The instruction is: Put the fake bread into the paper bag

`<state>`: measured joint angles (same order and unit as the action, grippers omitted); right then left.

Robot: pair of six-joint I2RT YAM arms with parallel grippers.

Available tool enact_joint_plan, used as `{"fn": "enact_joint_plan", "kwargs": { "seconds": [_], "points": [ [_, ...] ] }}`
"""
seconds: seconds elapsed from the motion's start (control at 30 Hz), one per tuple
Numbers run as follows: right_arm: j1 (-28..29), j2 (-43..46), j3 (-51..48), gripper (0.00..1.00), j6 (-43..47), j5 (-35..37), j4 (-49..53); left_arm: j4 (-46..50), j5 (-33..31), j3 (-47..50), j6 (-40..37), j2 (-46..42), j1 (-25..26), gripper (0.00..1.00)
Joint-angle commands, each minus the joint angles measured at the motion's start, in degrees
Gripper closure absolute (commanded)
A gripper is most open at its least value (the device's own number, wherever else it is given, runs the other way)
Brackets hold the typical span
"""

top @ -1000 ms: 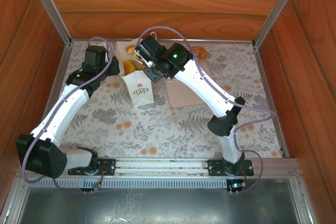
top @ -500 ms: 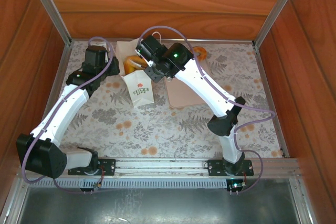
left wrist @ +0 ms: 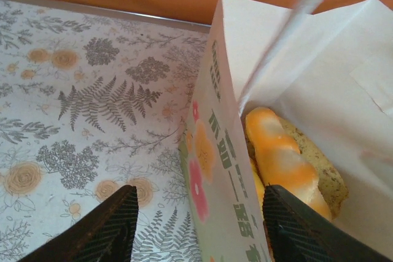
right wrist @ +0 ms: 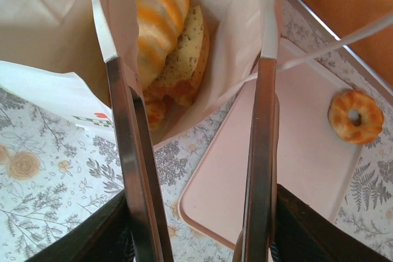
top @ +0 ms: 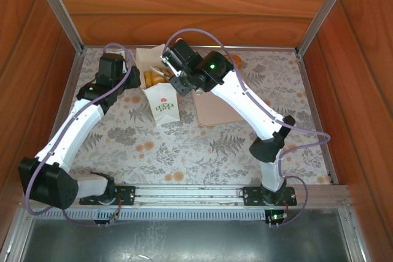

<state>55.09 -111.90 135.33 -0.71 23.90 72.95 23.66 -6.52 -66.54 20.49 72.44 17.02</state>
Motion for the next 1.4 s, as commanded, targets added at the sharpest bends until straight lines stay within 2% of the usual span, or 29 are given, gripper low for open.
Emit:
{"fn": "enact_joint_plan", "kwargs": {
  "seconds": [0.0, 0.13, 0.47, 0.57, 0.7, 0.77, 0.97, 1.17, 1.37],
  "points": [
    [-0.3, 5.4, -1.2, 0.44, -1.1, 0.1, -4.7, 0.6, 0.9, -0.6, -0.3, -2.1, 0.0, 0.36],
    [-0.3, 10.6, -4.9, 0.44, -0.9, -1.3, -7.9, 0.4, 1.6, -1.2, -0.7, -3.8, -0.2, 0.28],
    [-1.7, 29.4, -21.3, 0.41, -4.0, -4.4, -18.2, -0.8, 1.7, 4.1, -1.9, -10.9, -0.5, 0.15],
    [-4.9, 35.4, -26.6, 0.40, -7.2, -5.7, -20.2, -0.9, 0.9, 6.3, -1.1, -13.6, -0.8, 0.11],
    [-12.7, 40.9, -32.4, 0.41, -11.7, -11.2, -20.3, -1.2, 0.0, 9.1, -0.2, -17.3, -0.9, 0.00],
    [-16.2, 42.3, -34.8, 0.41, -12.8, -13.0, -19.9, -1.2, 0.0, 10.5, -0.3, -19.0, -1.0, 0.00],
    [-27.2, 42.2, -41.4, 0.41, -13.7, -21.0, -19.8, -1.4, -0.2, 14.9, -1.5, -24.1, -1.1, 0.00],
    [-39.6, 35.8, -48.3, 0.43, -14.3, -29.4, -21.0, -1.8, 1.0, 16.8, -3.0, -26.1, -1.1, 0.00],
    [-45.9, 25.6, -47.1, 0.47, -12.5, -29.8, -21.2, -4.7, 0.7, 17.6, -4.5, -25.9, -1.2, 0.00]
  ]
}}
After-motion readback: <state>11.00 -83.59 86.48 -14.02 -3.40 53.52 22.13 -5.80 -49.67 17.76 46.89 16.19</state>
